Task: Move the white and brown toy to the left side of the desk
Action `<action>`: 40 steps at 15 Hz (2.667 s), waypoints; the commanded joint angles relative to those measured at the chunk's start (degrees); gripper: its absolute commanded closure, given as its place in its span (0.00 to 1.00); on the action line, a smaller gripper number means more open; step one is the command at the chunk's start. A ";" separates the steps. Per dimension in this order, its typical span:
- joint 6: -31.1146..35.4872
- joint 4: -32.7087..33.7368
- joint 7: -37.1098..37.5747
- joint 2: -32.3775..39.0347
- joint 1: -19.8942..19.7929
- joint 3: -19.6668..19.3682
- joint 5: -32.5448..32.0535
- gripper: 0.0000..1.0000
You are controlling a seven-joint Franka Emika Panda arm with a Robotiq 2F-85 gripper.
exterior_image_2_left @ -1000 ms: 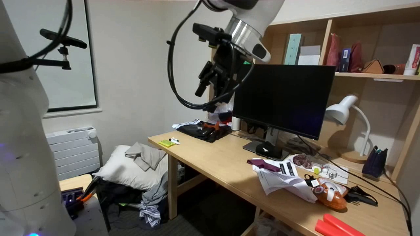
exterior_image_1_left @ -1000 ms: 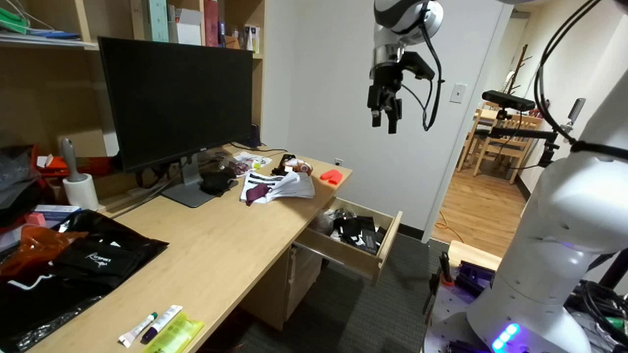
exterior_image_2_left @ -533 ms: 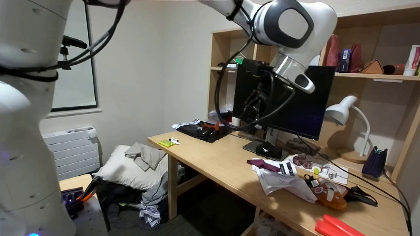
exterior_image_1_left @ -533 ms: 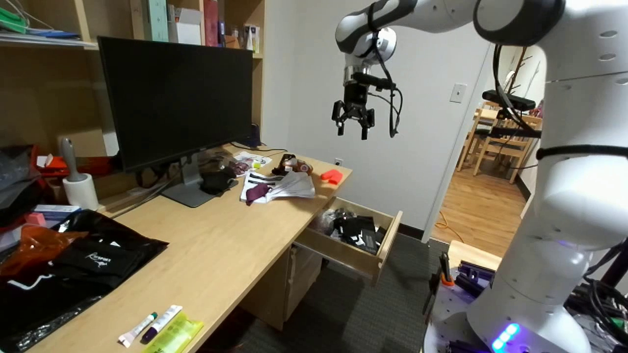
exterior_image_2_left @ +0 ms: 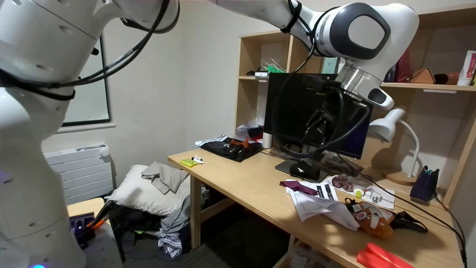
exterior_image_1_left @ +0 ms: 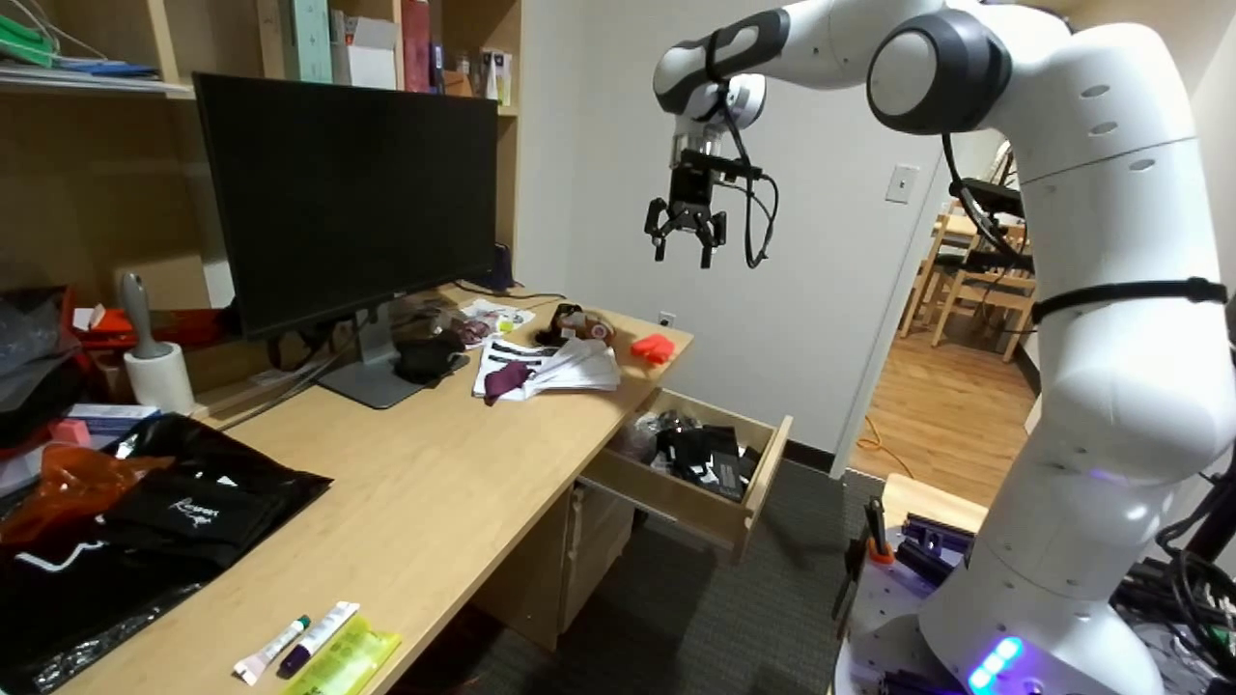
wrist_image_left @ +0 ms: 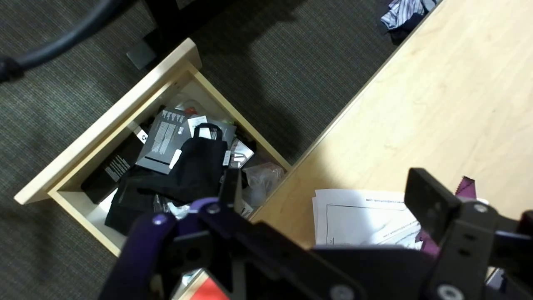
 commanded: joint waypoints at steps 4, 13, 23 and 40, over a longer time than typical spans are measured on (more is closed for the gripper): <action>15.24 4.41 8.49 5.76 -1.49 3.67 5.82 0.00; 41.38 25.88 28.37 28.05 -2.15 4.09 4.33 0.00; 41.65 29.48 37.21 31.71 -0.73 -0.91 5.33 0.00; 45.49 49.29 58.98 48.89 -3.57 -0.20 -8.22 0.00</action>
